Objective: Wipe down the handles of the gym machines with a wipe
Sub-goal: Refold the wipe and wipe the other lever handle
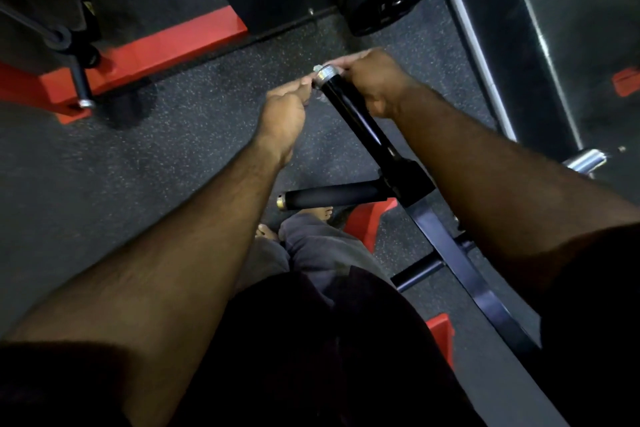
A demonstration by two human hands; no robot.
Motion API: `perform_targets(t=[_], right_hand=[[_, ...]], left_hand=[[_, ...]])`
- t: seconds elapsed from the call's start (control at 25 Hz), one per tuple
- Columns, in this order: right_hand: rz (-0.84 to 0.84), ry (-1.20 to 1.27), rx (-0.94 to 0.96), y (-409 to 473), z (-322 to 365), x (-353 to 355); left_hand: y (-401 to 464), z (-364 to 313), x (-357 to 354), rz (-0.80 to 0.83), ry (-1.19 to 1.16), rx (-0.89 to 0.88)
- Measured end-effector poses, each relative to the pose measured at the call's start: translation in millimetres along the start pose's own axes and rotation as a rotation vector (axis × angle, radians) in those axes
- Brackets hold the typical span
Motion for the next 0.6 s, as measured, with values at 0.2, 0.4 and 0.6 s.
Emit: perform_targets(t=[0.2,0.4,0.6], right_hand=[[0.265,-0.421,-0.099,-66,-55,61],[-0.166,-0.371,0.223,-30,-27,29],[-0.016,-1.037,0.819,-41,-15,20]], left_hand=[[-4,4,3,0.05,0.006,0.034],[-15,11,-7,0.061,-0.024,0.033],[-10,3,-5,0.025,-0.069,0.07]])
Point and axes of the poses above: each hand's wrist, its own y-axis towards the middle knuckle, its own x-axis out of the back of the hand, z = x × y, the point moved 2 cm from there along y, towards the middle knuckle, and after that the axes turned 15 degrees about x, right-handed, at the moved point
